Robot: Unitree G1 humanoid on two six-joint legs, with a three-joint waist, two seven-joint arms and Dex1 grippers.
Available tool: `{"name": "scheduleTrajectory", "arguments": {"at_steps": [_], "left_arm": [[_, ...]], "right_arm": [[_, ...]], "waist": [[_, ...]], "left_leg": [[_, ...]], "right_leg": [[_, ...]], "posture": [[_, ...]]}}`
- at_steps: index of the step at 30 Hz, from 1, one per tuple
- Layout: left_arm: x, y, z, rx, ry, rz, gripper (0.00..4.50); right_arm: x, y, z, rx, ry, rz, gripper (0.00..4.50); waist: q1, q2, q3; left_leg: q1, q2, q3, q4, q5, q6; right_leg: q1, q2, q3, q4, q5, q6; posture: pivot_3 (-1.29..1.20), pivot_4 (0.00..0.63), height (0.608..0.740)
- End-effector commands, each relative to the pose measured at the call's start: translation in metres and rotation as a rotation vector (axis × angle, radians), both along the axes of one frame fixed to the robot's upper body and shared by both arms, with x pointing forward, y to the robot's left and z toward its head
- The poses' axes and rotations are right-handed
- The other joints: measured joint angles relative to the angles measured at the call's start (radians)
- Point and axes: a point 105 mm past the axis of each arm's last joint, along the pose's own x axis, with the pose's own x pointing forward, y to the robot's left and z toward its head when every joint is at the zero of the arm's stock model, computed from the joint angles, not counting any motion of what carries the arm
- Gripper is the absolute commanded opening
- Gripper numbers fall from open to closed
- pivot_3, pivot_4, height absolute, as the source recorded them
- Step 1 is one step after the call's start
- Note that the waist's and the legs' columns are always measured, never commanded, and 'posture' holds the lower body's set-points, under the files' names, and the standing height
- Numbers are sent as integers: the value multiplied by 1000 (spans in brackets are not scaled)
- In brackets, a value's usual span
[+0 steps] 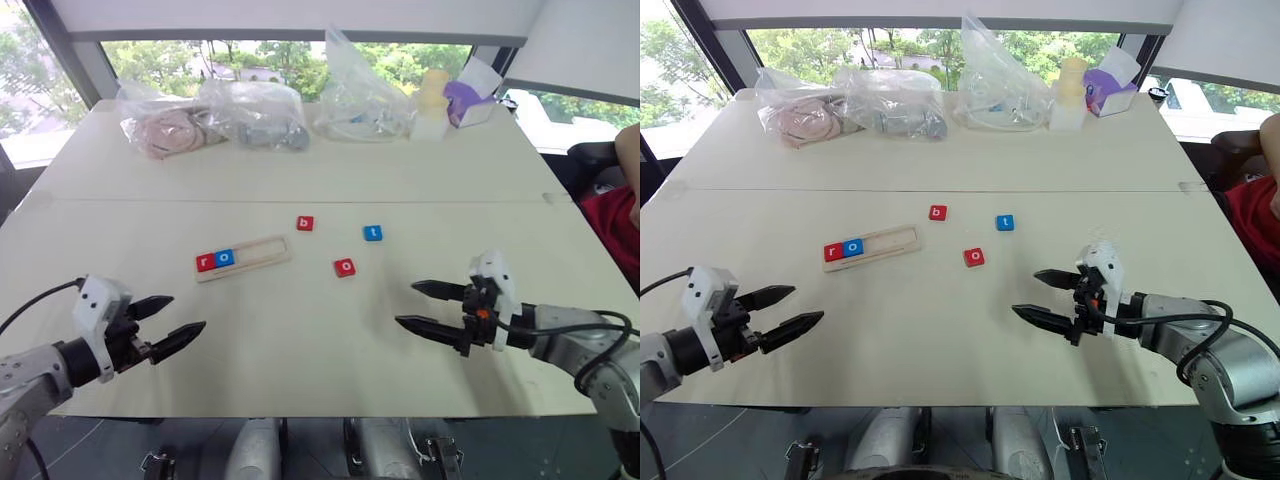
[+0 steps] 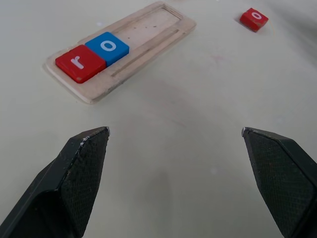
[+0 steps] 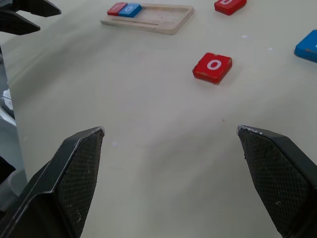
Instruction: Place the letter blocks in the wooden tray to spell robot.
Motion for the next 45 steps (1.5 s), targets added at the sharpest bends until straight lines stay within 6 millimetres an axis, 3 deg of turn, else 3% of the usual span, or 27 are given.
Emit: {"name": "scheduleTrajectory", "arguments": {"at_steps": [1,14,16,22,25,27,30,34,39,45], "left_arm": [[-5,5,9,48,-40,7,4500],[3,11,4,107,-98,65,4500],[6,15,4,140,-93,60,4500],[26,38,29,198,-127,43,4500],[33,39,33,248,-107,-19,4500],[46,40,37,324,-125,-80,4500],[69,40,36,406,-150,-163,4500],[98,29,31,391,-154,-274,4500],[120,18,19,409,-128,-380,4500],[140,6,6,380,-120,-417,4500]], "right_arm": [[4,4,8,0,-52,27,4453],[13,3,8,-26,-75,28,4453],[24,-4,5,-79,-111,-50,4453],[31,-3,7,-76,-107,-56,4453],[30,-1,8,-84,-97,-43,4453],[35,12,18,-55,-125,-34,4453],[41,49,30,22,-185,19,4453],[28,95,28,40,-201,140,4453],[21,115,30,81,-194,165,4453],[13,122,24,99,-177,160,4453]], "waist": [[-2,0,0],[1,0,0],[0,0,0],[1,0,0],[0,0,0],[0,0,0],[-4,1,0],[-3,1,0],[2,0,0],[1,0,0]], "left_leg": [[0,0,0,0,0,0],[0,0,0,0,0,0],[0,0,0,0,0,0],[0,0,0,0,0,0],[0,0,1,-1,0,0],[0,0,1,-1,0,0],[1,1,1,0,0,0],[0,3,1,-1,0,0],[-7,-1,1,0,0,0],[-16,-2,1,6,0,1]], "right_leg": [[0,0,0,0,0,0],[0,0,0,0,0,0],[0,0,0,0,0,0],[-1,0,0,0,0,-1],[-1,0,-1,0,0,-1],[-1,0,-1,0,0,0],[-1,1,0,1,1,-1],[-3,5,-1,2,2,-3],[-8,4,-2,4,4,3],[-16,4,-3,7,6,7]], "posture": [[0,150,735],[0,150,735],[0,150,735],[0,150,735],[0,150,735],[0,150,735],[0,150,735],[0,150,735],[0,150,735],[0,150,735]]}}
